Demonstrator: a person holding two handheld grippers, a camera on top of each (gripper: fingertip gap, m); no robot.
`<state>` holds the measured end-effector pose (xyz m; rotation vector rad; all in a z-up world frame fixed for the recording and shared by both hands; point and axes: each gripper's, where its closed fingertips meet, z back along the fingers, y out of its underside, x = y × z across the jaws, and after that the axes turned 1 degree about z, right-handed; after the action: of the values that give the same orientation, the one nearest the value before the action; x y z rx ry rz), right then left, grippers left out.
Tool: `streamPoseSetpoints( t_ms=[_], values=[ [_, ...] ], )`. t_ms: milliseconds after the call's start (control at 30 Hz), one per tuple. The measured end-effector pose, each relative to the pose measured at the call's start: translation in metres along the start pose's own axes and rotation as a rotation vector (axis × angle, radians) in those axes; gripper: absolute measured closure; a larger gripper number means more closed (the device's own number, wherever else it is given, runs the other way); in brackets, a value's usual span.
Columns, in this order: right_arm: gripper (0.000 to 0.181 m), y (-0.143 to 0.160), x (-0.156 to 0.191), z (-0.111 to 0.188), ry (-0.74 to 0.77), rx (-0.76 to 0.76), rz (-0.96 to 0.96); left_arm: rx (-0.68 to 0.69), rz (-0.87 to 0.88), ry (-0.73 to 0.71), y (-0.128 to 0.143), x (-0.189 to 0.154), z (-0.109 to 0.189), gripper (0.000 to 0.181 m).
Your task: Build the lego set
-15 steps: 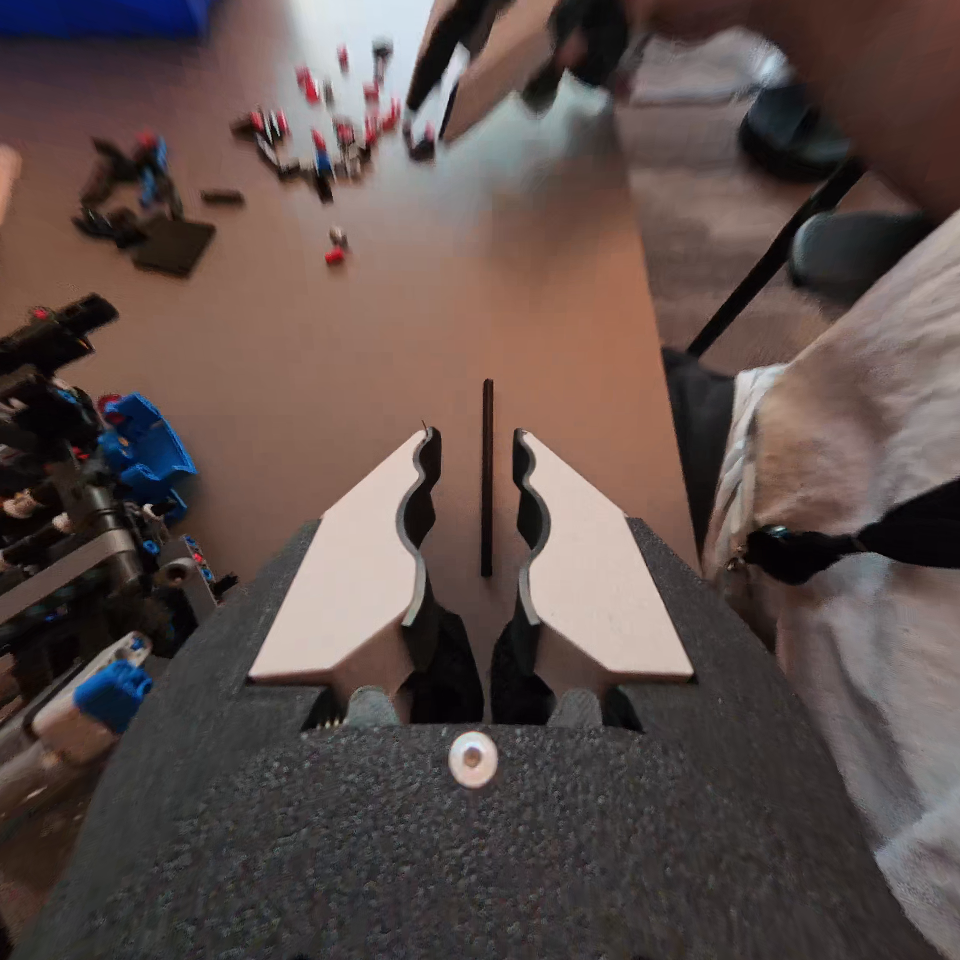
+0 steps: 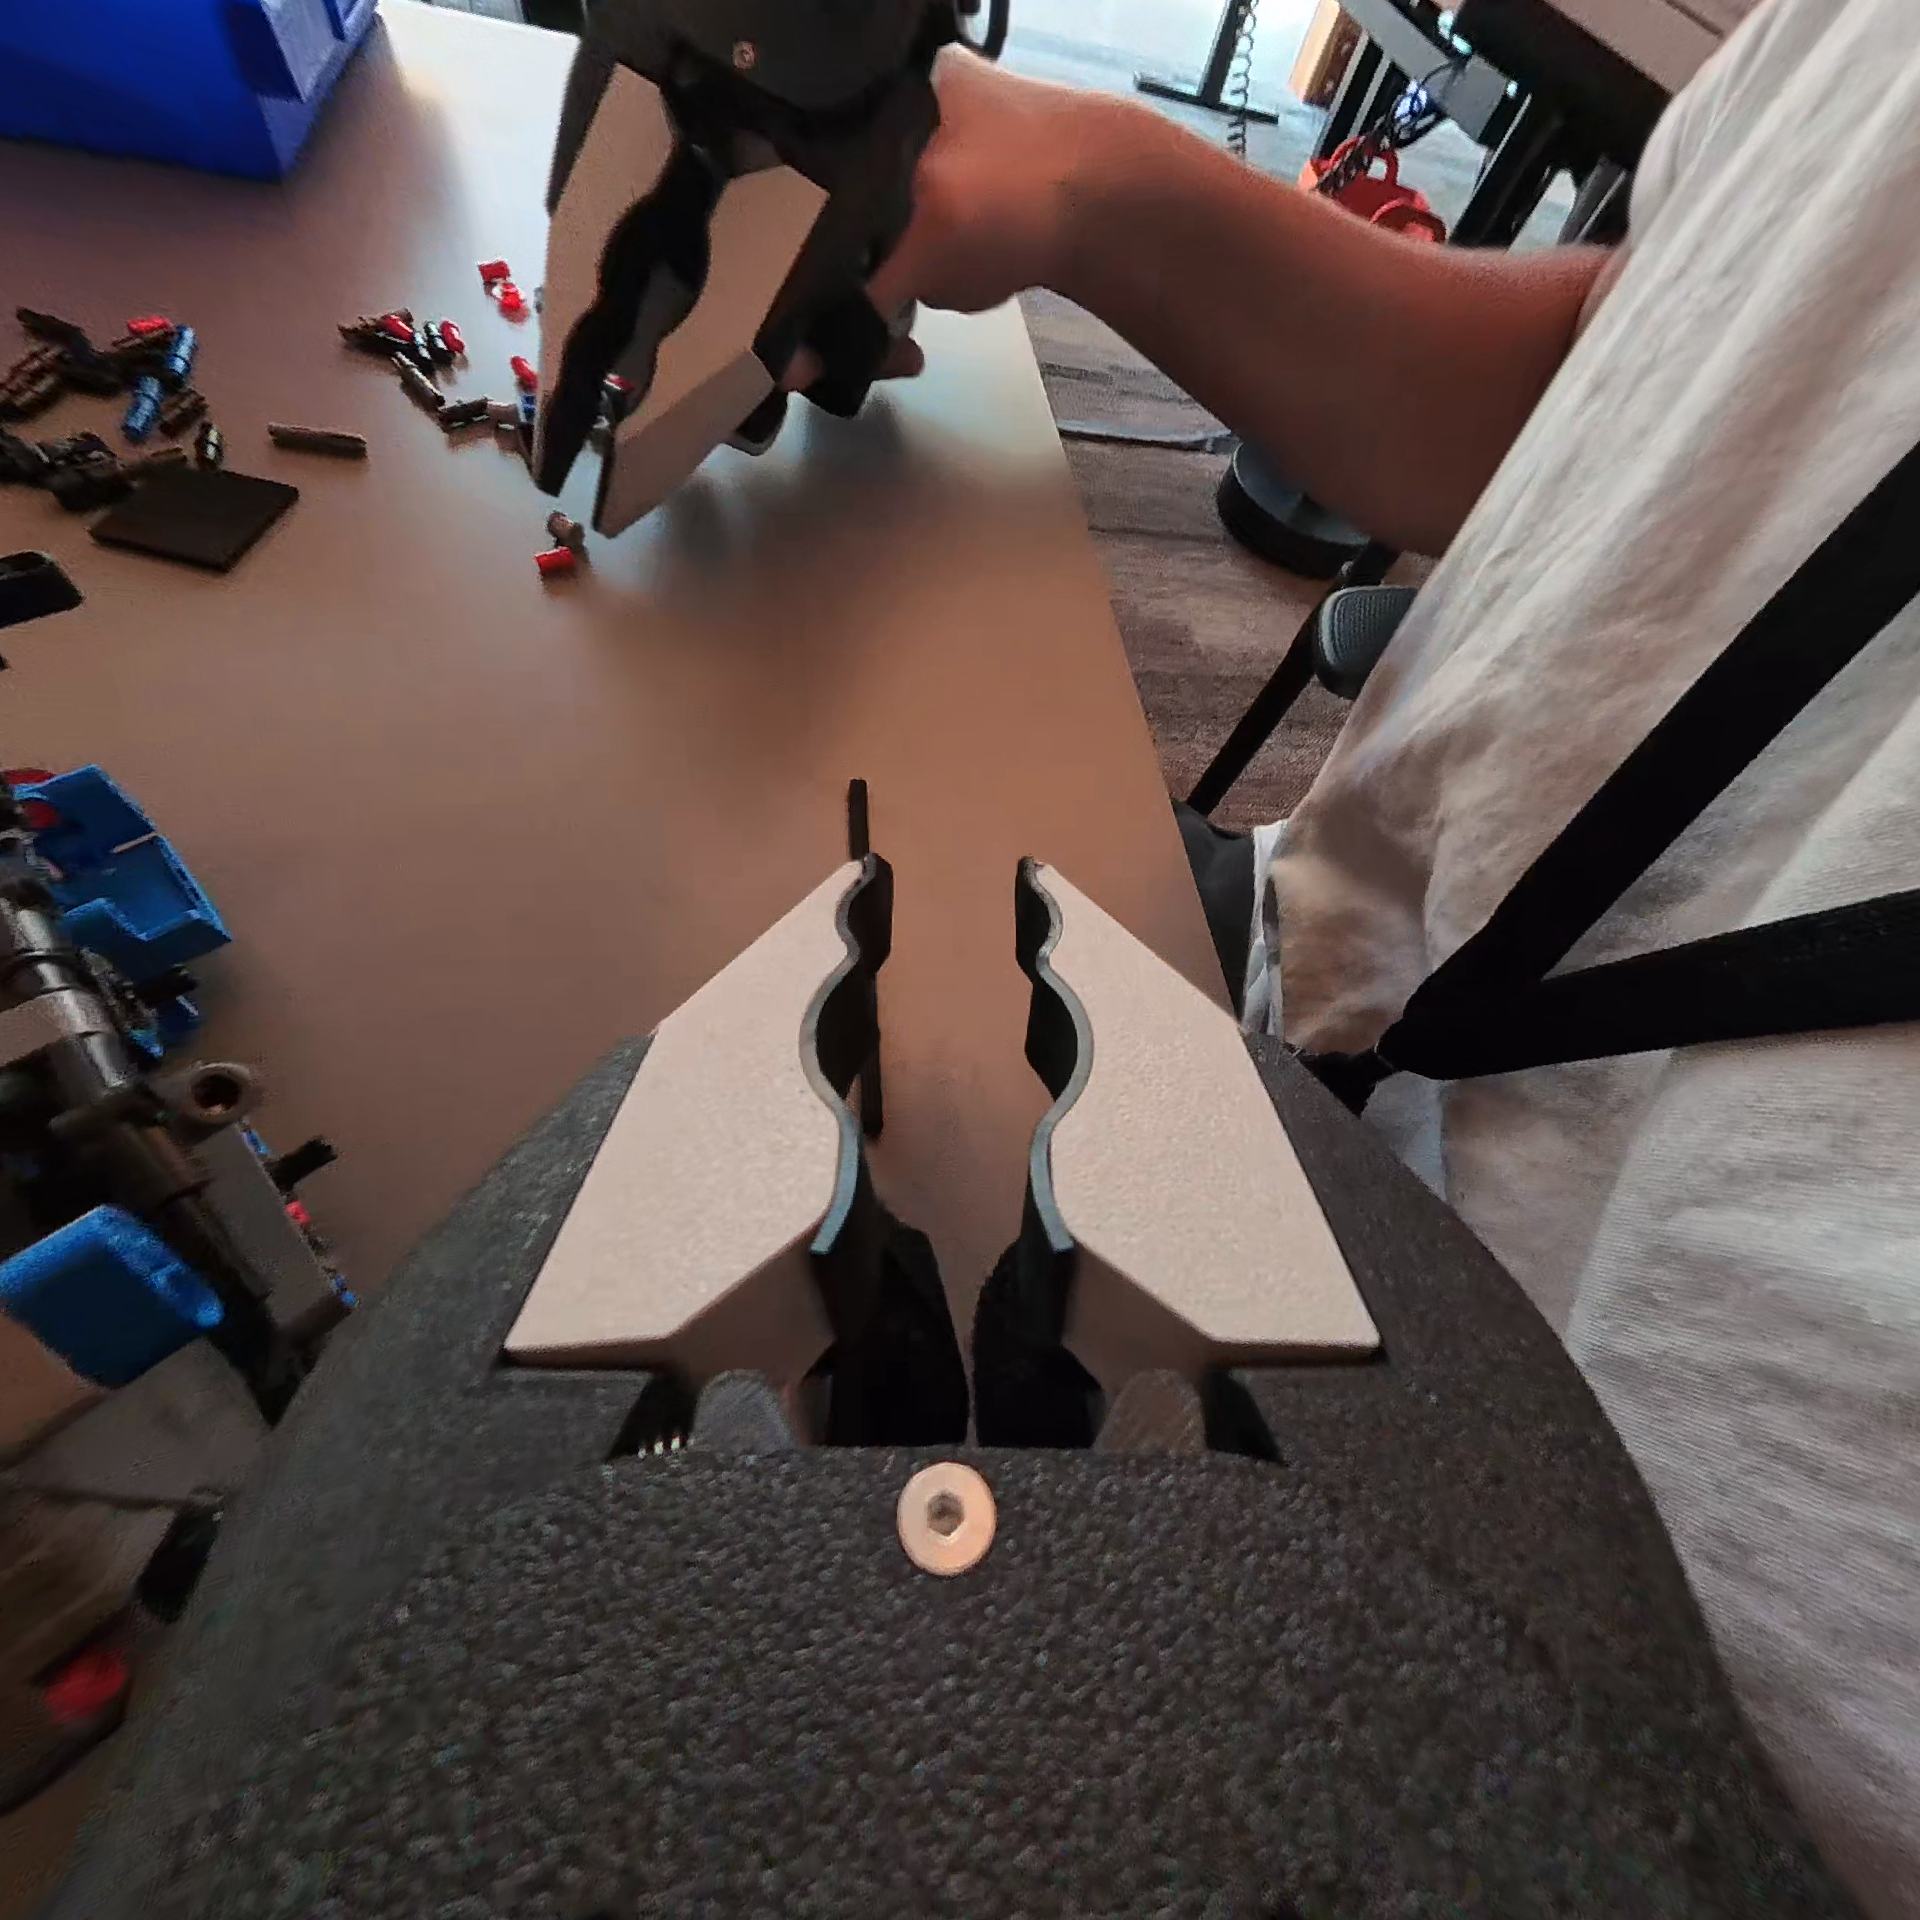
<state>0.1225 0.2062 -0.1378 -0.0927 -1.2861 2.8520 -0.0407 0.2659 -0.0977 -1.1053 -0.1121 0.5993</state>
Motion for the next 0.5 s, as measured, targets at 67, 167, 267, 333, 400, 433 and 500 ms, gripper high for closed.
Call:
streamPoseSetpoints(
  t_ms=[67, 167, 267, 333, 400, 433, 500],
  values=[
    [0.163, 0.000, -0.001, -0.003, 0.004, 0.013, 0.037, 0.018, -0.020, -0.005, 0.003, -0.002, -0.003, 0.159],
    [0.173, 0.004, -0.003, -0.006, 0.024, 0.042, 0.080, 0.043, -0.034, -0.006, 0.007, -0.003, -0.005, 0.159],
    [0.174, 0.002, -0.002, -0.007, 0.013, 0.031, 0.081, 0.043, -0.032, -0.007, 0.008, -0.003, -0.005, 0.159],
    [0.174, 0.000, -0.001, -0.007, 0.016, 0.026, 0.084, 0.034, -0.026, -0.010, 0.006, -0.002, -0.005, 0.159],
    [0.174, -0.003, 0.001, -0.004, 0.028, 0.010, 0.088, 0.035, -0.019, -0.019, 0.007, 0.000, -0.005, 0.160],
    [0.174, -0.006, 0.002, -0.002, 0.037, -0.001, 0.087, 0.037, -0.017, -0.028, 0.007, 0.002, -0.005, 0.160],
    [0.174, -0.012, 0.006, 0.003, 0.048, -0.025, 0.086, 0.032, -0.020, -0.049, 0.006, 0.005, -0.004, 0.160]
  ],
)
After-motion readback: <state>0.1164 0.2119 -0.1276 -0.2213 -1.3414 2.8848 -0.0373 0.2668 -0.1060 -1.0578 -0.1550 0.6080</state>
